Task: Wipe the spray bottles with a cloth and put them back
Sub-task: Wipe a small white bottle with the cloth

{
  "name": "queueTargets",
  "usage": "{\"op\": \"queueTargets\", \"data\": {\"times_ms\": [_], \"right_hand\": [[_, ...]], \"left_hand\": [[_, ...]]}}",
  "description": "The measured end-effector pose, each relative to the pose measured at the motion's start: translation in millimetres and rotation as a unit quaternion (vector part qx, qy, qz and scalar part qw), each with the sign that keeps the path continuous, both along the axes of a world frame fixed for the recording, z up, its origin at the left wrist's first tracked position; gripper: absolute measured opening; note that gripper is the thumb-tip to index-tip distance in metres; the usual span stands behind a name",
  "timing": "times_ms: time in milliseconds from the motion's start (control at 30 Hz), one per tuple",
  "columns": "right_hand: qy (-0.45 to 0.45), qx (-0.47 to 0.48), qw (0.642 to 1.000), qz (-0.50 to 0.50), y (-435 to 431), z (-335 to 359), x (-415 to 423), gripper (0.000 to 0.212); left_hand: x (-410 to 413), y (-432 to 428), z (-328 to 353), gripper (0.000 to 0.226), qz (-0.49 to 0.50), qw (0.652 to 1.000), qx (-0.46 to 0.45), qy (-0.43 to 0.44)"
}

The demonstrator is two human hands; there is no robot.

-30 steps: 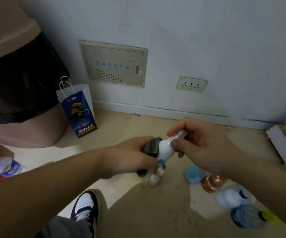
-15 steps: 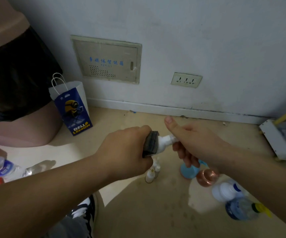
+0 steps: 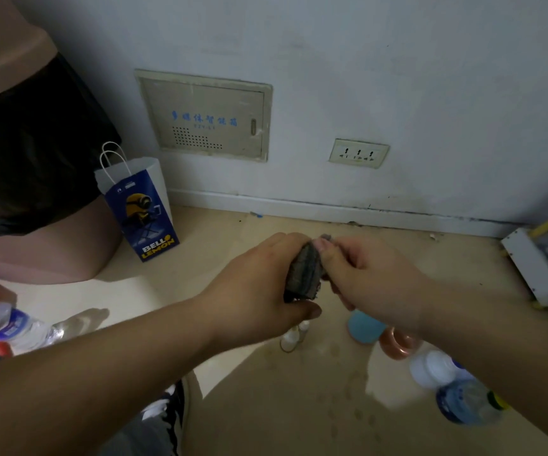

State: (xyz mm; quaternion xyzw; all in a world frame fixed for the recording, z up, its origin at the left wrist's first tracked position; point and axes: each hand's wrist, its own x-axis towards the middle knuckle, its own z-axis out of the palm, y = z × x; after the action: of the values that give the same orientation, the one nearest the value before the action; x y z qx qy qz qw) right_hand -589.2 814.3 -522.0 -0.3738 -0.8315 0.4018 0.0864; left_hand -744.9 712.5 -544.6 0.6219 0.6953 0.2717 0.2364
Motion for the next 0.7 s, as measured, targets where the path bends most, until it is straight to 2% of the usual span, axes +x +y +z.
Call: {"op": "queueTargets", "data": {"times_ms": [67,167,267,367,433,467,533,600,700], "right_hand": [[-0.006,0.049,0.999,0.008,5,3,4,0.046],[0.016,0.040,0.999,0.009,8,4,6,0.029],[0.061,-0.002,0.997,0.039,9,0,6,0.023],[0.081,-0.024,0.994,0.071,7,-1,5,0.016],[0.086,-0.038,0.993,0.074,7,-1,4,0.015],[0.082,-0.043,0.994,0.056,7,1,5,0.019],[0.041,-0.055,0.998,-0.009,7,6,4,0.047],[-0.024,-0.078,0.996,-0.036,8,8,5,0.068],[-0.050,-0.097,0.994,-0.023,4,8,3,0.068]], "left_hand": [[-14,1,0,0.054,-0.001,0.996,-0.082,-0.038],[-22,-3,-2,0.044,-0.018,0.953,-0.214,-0.215],[-15,-4,8,0.038,-0.044,0.931,-0.203,-0.300],[-14,-1,17,0.034,-0.046,0.924,-0.182,-0.332],[-15,-2,16,0.032,-0.035,0.941,-0.168,-0.292],[-14,-3,12,0.033,-0.024,0.959,-0.153,-0.239],[-11,-3,6,0.036,-0.001,0.988,-0.113,-0.109],[-6,-5,3,0.038,0.014,0.998,-0.064,-0.025],[-2,-6,1,0.036,0.025,0.999,-0.024,0.024]]}}
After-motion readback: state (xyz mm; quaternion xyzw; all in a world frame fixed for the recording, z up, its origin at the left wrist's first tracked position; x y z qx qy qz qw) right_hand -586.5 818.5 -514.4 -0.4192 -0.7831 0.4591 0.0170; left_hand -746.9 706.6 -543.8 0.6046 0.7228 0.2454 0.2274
